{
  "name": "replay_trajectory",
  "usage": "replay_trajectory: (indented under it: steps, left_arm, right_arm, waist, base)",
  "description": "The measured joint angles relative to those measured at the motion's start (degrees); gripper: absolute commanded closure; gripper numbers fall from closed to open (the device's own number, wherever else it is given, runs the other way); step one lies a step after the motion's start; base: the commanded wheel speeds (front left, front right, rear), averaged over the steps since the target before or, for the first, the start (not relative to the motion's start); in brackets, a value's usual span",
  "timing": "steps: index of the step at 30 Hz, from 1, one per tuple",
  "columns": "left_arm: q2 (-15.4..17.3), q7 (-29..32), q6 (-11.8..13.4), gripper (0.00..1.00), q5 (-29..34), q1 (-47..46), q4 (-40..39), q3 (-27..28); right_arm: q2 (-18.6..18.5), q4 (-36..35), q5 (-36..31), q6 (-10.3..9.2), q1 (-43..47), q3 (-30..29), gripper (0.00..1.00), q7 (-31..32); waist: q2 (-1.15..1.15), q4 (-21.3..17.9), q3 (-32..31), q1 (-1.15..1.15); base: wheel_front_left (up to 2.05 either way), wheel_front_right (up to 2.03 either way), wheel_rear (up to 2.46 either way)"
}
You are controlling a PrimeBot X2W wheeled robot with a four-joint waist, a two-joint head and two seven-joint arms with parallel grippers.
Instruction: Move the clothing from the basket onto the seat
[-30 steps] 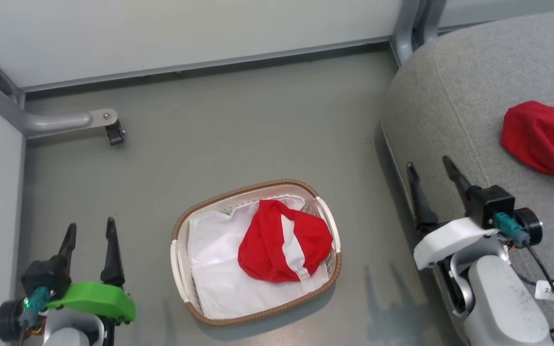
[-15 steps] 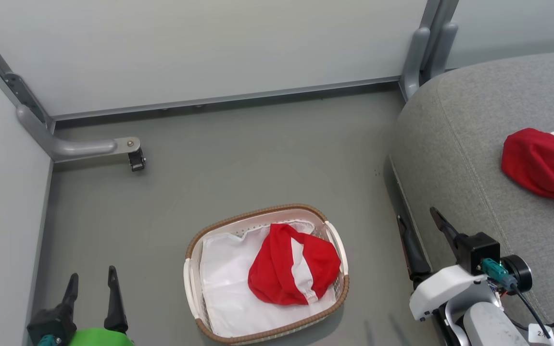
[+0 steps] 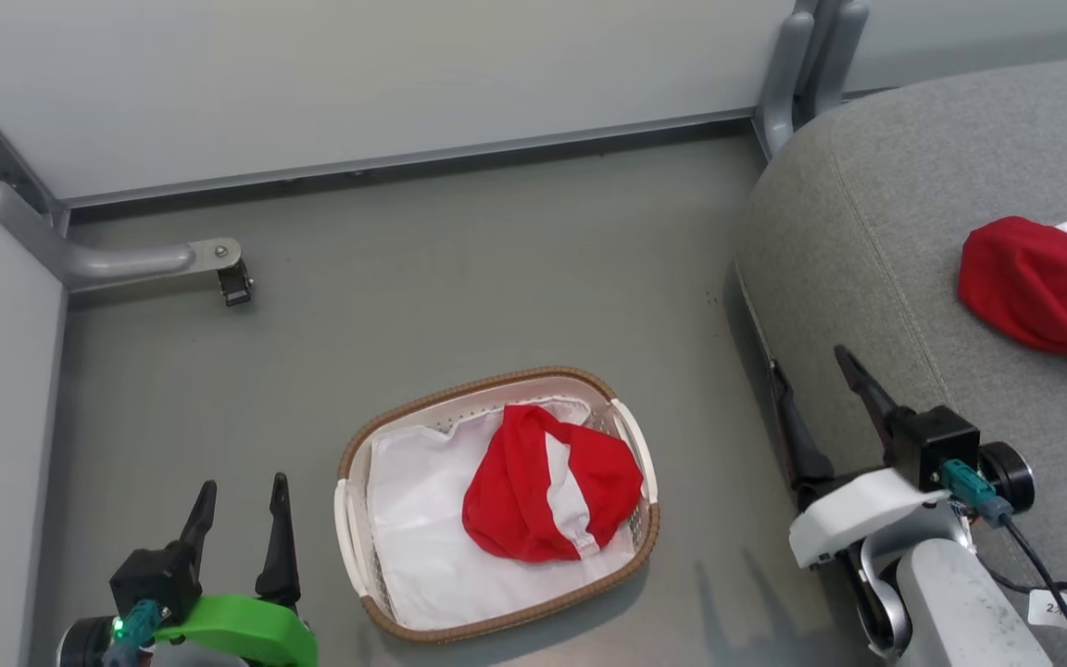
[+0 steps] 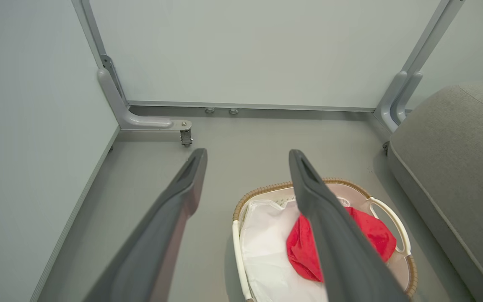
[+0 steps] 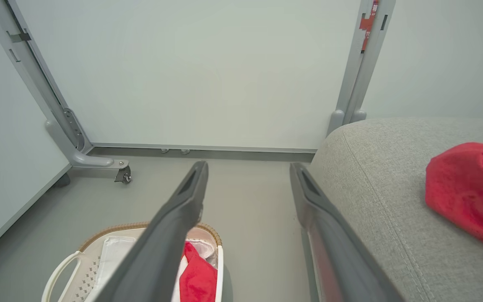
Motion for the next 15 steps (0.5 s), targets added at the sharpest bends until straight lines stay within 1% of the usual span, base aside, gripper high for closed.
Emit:
replay_trajectory:
  steps: [8, 15]
  left_arm:
    - [2.69, 0.0, 0.0, 0.0, -3.36, -8.33, 1.74, -7.02]
    - [5.8, 0.01, 0.0, 0.0, -6.38, -16.99, 4.22, -15.63]
  right_arm:
    - [0.01, -5.83, 0.59, 0.0, -5.9, -0.68, 0.0, 0.0]
    - [-0.02, -11.65, 3.58, 0.0, -10.98, -1.51, 0.0, 0.0]
  waist:
    - [0.0, -1.48, 7.0, 0.0]
    - [0.0, -3.05, 14.92, 0.0]
  base:
    - [0.0, 0.0, 0.0]
    - [0.0, 0.0, 0.0]
